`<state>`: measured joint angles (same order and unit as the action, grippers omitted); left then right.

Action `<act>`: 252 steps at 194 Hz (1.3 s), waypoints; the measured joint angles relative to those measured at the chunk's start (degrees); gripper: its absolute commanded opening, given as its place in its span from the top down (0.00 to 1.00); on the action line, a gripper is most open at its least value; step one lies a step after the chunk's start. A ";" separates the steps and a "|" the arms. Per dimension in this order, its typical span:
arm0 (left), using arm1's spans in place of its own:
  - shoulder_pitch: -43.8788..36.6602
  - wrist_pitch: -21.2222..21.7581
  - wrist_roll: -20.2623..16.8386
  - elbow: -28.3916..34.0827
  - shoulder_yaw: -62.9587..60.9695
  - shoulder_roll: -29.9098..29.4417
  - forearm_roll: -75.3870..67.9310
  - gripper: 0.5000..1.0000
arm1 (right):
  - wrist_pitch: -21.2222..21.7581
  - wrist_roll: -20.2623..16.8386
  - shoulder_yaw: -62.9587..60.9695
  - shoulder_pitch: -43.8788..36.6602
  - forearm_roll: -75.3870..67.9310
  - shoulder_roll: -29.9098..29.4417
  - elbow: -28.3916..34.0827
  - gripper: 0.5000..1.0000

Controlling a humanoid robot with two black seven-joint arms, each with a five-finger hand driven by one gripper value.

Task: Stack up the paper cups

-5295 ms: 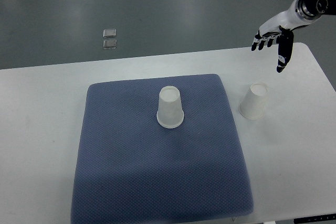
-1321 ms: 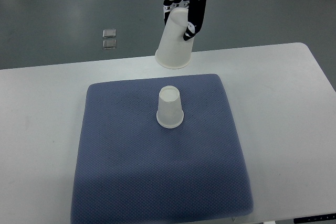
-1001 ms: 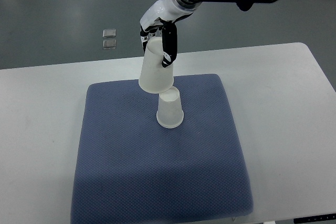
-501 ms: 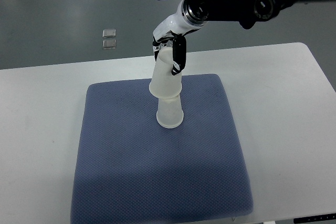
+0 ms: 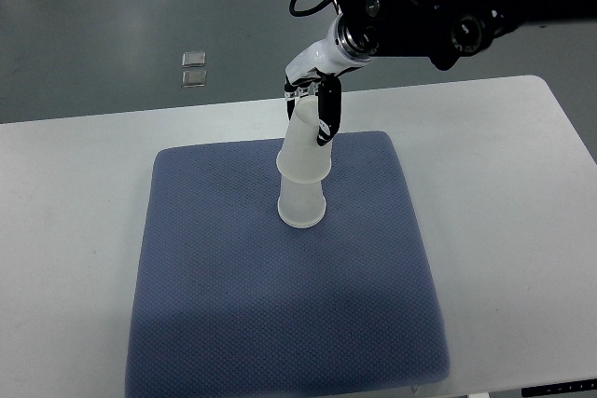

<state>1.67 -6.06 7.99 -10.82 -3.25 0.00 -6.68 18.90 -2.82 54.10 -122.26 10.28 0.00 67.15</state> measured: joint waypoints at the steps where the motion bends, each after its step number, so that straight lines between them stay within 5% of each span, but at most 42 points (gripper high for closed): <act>1: 0.00 0.00 0.00 0.00 0.00 0.00 0.00 0.00 | -0.03 0.00 0.00 0.03 0.00 0.00 0.00 0.43; 50: 0.00 0.00 0.00 0.10 0.00 0.00 0.00 0.00 | -0.64 0.00 0.00 0.83 -0.10 0.00 -0.07 0.34; 175: 0.00 0.00 0.00 0.26 0.00 0.00 0.00 0.00 | -2.09 0.00 -0.65 2.22 -2.01 0.00 -2.56 0.32; 215: 0.00 0.00 0.00 0.26 0.00 0.00 0.00 0.00 | -6.32 0.45 -1.49 4.54 -11.81 0.02 -7.91 0.32; 252: 0.00 0.00 0.01 0.25 0.00 0.00 0.00 0.00 | -15.86 1.38 -11.45 13.49 -17.74 5.59 -11.67 0.32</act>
<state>1.67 -6.06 8.00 -10.56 -3.25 0.00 -6.68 3.04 -1.44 42.65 -108.77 -7.46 5.59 55.48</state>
